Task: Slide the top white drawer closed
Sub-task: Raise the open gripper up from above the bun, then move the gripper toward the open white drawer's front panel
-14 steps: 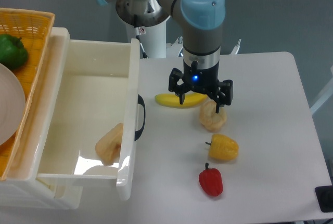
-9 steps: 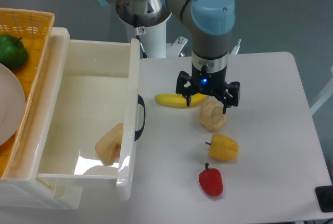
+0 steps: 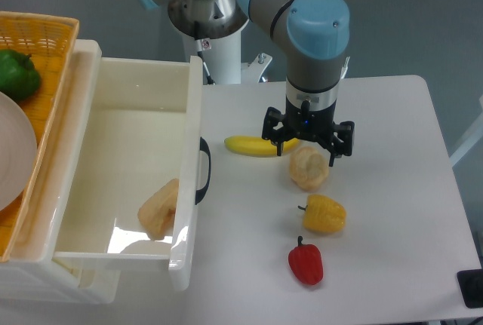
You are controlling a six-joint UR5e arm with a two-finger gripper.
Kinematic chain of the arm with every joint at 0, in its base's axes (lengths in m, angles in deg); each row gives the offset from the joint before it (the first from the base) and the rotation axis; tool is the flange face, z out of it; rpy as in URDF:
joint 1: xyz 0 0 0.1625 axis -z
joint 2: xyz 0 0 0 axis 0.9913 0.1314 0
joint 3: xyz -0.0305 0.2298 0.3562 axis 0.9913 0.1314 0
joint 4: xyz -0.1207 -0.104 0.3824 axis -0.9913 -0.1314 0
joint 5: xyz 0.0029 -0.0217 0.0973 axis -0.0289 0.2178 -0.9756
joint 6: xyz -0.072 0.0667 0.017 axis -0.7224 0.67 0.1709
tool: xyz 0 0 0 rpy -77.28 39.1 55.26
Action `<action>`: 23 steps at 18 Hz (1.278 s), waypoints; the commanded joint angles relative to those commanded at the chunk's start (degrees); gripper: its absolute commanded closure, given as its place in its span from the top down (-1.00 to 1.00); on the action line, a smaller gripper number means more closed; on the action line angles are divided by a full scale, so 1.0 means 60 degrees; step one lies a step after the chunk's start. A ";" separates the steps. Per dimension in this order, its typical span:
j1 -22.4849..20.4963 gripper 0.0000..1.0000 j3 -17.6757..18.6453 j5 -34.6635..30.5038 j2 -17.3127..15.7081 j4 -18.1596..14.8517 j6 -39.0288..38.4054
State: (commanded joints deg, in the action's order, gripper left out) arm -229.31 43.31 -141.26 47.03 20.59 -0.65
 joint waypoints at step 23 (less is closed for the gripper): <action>-0.0059 1.00 0.0103 0.0835 0.0366 0.0000 -0.2621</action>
State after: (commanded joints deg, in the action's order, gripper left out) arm -229.67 43.93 -136.26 49.22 20.59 -16.38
